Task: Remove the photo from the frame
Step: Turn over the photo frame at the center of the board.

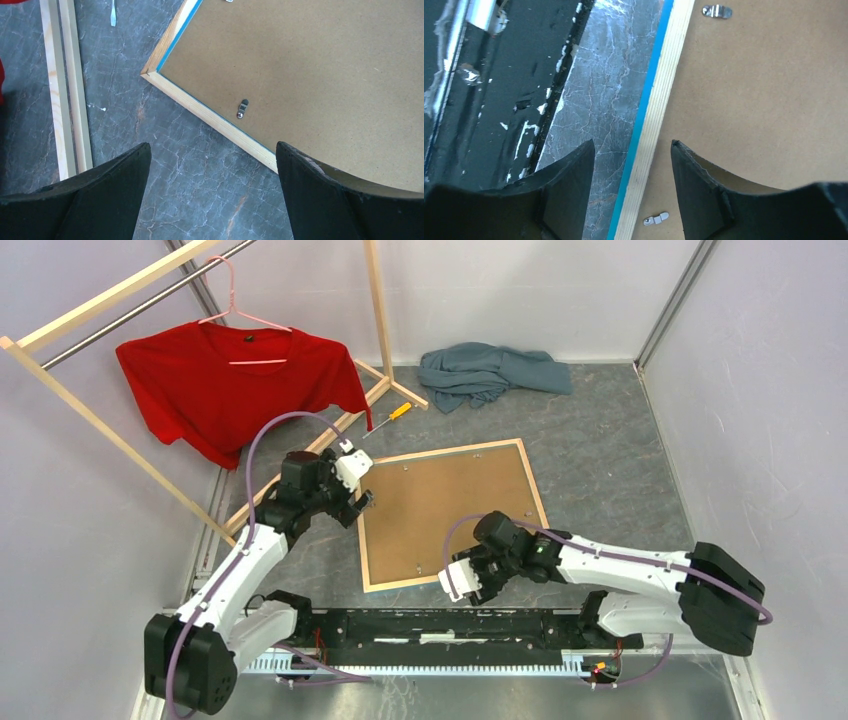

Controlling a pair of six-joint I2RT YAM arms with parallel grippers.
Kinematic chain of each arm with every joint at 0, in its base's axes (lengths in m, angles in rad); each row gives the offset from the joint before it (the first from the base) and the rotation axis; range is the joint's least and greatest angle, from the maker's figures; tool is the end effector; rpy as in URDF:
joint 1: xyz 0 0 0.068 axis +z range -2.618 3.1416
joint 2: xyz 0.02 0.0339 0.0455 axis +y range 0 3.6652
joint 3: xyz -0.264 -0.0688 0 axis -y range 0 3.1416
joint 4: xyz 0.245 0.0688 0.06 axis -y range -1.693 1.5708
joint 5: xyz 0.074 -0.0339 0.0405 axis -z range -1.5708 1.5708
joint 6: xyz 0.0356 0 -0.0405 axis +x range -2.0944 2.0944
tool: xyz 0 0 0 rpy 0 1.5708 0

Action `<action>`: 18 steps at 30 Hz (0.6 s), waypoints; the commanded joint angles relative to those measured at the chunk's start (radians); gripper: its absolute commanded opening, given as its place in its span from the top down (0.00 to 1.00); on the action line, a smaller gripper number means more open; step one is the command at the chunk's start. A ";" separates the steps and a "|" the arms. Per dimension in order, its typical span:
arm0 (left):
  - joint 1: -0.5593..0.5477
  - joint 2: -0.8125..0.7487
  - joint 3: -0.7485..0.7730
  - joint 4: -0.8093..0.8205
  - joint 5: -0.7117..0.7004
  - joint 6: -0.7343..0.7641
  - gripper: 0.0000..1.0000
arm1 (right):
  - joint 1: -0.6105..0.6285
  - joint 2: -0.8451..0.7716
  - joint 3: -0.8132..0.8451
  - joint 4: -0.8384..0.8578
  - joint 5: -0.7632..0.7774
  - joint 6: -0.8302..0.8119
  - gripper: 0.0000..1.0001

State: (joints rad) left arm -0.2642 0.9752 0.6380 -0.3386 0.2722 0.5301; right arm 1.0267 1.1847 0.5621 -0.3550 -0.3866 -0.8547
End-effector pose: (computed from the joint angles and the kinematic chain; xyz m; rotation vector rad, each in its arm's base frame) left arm 0.1977 -0.0634 0.2399 0.9920 1.9884 -0.1599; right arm 0.0995 0.1904 0.1752 -2.1327 1.3680 0.5596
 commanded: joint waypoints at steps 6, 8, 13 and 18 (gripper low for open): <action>0.021 -0.009 -0.009 0.039 0.032 -0.052 0.00 | 0.061 0.071 0.030 0.127 0.181 0.094 0.43; 0.022 -0.008 -0.008 0.037 0.034 -0.051 0.00 | 0.067 0.080 0.036 0.125 0.183 0.097 0.46; 0.023 -0.017 -0.010 0.035 0.054 -0.045 0.00 | 0.069 0.098 0.038 0.109 0.175 0.088 0.56; 0.023 -0.026 -0.008 0.028 0.077 -0.037 0.00 | 0.069 0.113 0.049 0.087 0.149 0.086 0.58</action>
State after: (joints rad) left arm -0.2462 0.9733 0.6312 -0.3374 0.3000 0.5182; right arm 1.0897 1.2839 0.5686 -0.2722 -0.2249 -0.7784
